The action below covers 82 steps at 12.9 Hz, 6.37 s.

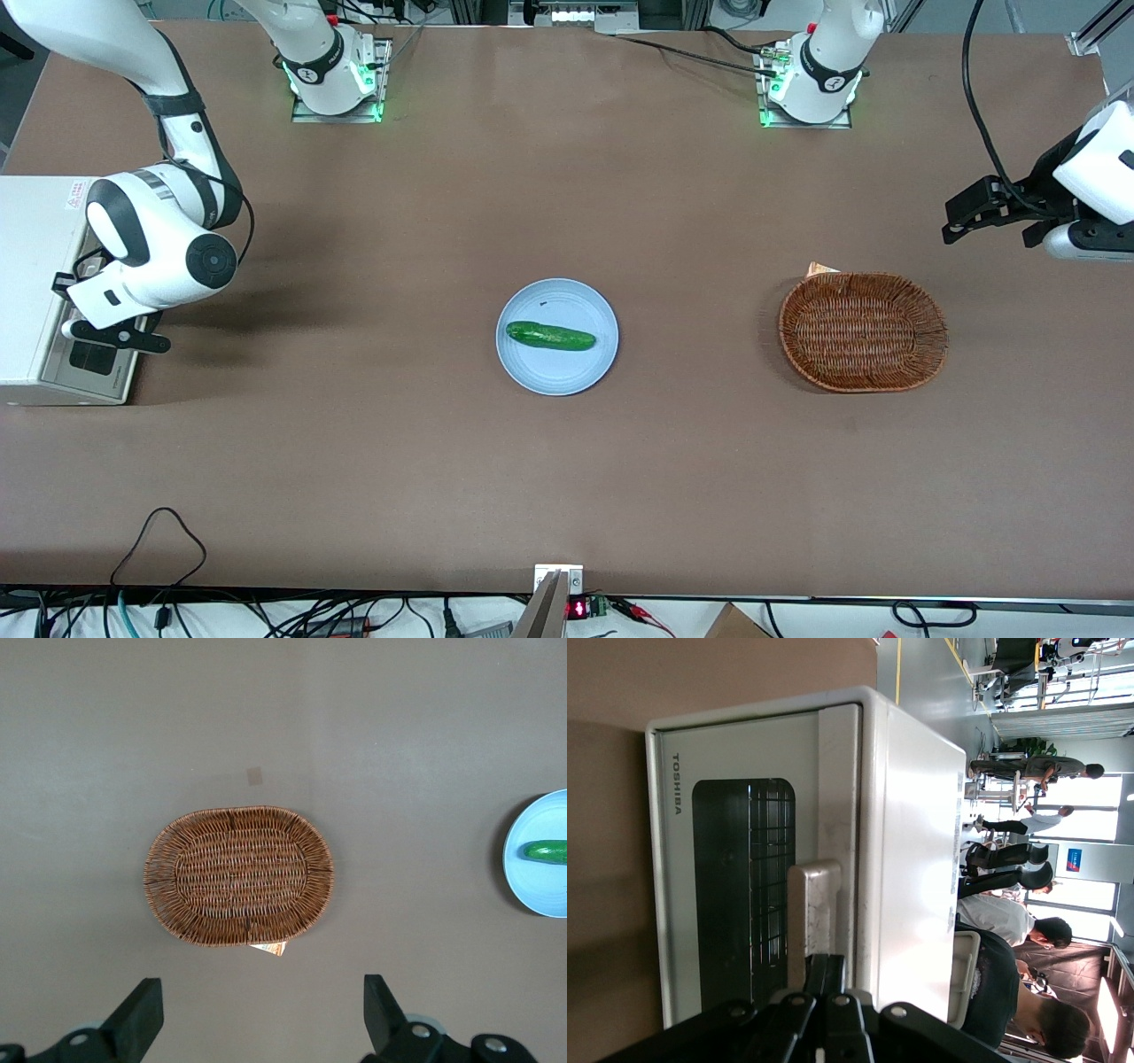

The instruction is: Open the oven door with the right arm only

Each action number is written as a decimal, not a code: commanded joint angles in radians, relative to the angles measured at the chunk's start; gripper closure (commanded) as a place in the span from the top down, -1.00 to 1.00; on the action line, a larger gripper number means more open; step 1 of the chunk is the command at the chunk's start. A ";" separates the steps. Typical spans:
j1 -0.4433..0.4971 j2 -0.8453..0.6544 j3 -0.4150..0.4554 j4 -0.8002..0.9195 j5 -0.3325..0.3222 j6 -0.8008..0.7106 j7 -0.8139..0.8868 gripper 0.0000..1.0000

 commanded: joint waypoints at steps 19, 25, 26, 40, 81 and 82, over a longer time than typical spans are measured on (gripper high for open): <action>0.032 0.064 0.030 0.027 0.214 0.072 0.024 -1.00; 0.060 0.099 0.030 0.034 0.258 0.070 0.036 -0.99; 0.061 0.109 0.030 0.040 0.258 0.070 0.062 -0.99; 0.109 0.248 0.031 0.119 0.258 0.072 0.113 -0.99; 0.029 0.041 0.059 0.703 1.286 -0.671 -0.383 0.99; 0.020 0.020 0.059 0.703 1.304 -0.646 -0.383 0.99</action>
